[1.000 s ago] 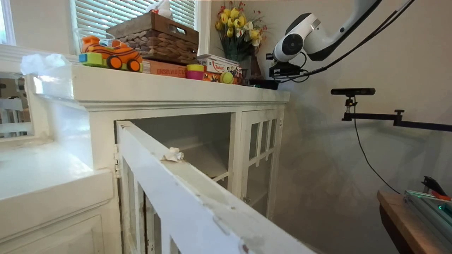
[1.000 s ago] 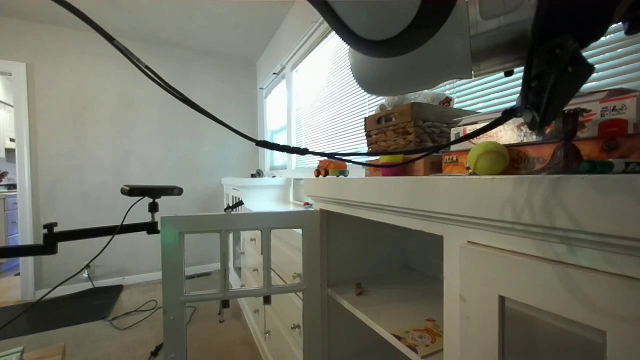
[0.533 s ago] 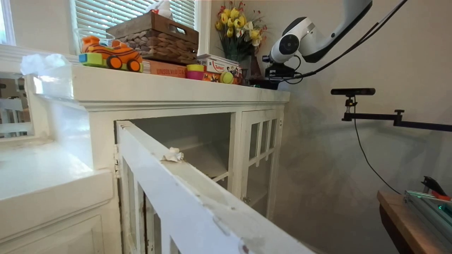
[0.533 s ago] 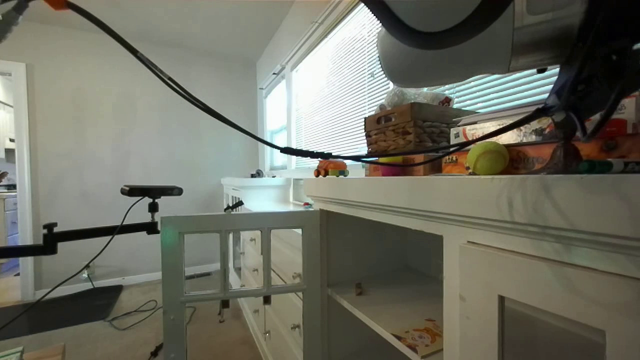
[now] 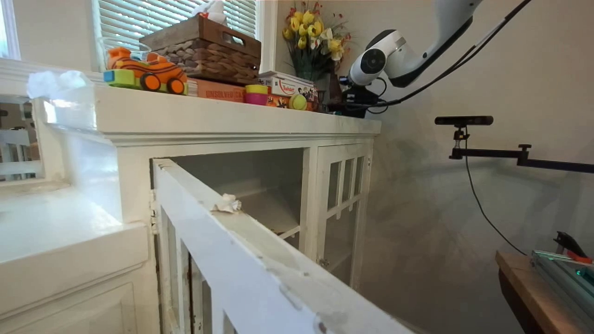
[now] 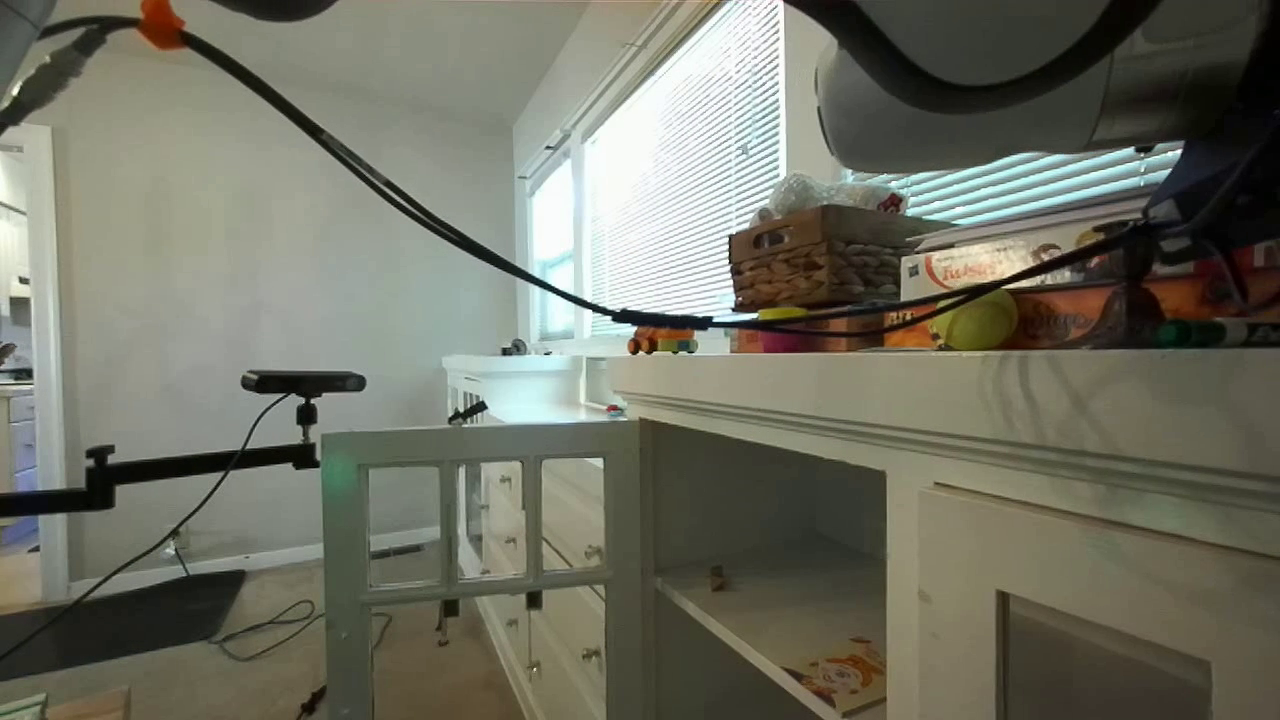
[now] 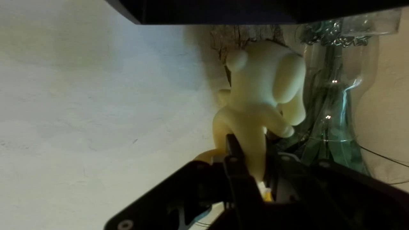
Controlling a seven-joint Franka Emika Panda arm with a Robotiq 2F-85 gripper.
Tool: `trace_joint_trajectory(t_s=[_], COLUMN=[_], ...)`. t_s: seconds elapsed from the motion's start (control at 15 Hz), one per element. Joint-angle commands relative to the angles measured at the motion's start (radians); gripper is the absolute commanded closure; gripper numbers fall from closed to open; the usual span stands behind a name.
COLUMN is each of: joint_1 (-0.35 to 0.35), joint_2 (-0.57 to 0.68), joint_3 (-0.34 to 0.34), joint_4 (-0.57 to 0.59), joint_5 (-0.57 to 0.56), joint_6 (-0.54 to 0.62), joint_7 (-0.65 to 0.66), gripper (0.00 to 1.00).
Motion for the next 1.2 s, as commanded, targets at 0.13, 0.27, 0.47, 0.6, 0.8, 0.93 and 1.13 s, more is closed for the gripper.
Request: trace_joint_trajectory(t_s=[0.13,0.27,0.47,0.6,0.8,0.93,1.13], joint_1=[-0.033,-0.036,-0.032,-0.031,-0.03,-0.029,-0.016], joint_2=[0.088,0.105,0.115,0.118,0.121,0.114,0.076], joint_3=[0.024,0.027,0.023,0.022,0.021,0.019,0.016], joint_4=[0.137,0.159,0.174,0.181,0.188,0.183,0.146], joint_5=[0.084,0.1,0.113,0.115,0.115,0.12,0.097], joint_6=[0.052,0.058,0.057,0.056,0.054,0.049,0.045], joint_7=[-0.049,-0.061,-0.072,-0.078,-0.095,-0.114,-0.124], gripper=[0.96,0.56,0.47,0.33,0.12,0.01,0.0])
